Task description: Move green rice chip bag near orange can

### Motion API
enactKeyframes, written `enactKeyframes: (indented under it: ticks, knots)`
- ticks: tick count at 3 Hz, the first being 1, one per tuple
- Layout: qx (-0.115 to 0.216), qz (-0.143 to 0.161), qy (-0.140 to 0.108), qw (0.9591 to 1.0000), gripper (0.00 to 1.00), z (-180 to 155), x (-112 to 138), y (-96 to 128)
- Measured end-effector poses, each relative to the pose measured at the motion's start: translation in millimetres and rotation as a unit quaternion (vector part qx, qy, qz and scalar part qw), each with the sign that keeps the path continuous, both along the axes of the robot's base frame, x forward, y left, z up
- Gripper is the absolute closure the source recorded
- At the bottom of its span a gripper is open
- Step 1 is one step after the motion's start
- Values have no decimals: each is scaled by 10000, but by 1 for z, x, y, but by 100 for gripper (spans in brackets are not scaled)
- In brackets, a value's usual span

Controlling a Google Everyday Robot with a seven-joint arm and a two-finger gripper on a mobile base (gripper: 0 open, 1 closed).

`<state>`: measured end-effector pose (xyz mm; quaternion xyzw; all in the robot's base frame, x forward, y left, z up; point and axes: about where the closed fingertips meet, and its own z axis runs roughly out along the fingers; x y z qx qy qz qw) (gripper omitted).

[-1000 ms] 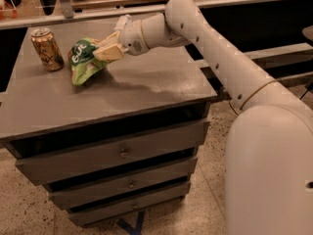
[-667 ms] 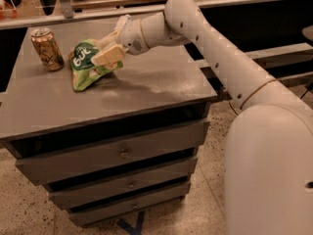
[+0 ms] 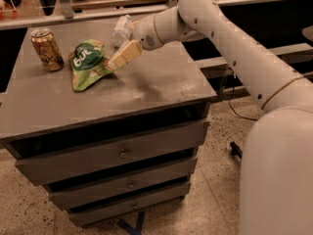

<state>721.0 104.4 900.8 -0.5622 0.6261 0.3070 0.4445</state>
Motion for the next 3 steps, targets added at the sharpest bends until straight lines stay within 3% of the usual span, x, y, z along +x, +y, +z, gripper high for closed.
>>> enactKeyframes:
  ticks: [1,2,3]
  knots:
    - [-234,-748,-259,9966,0,15,14,-44]
    - [-690,-1578,-530,9836,0,29,26,-82]
    - [-767,-1725,-531,9806,0,29,29,-90]
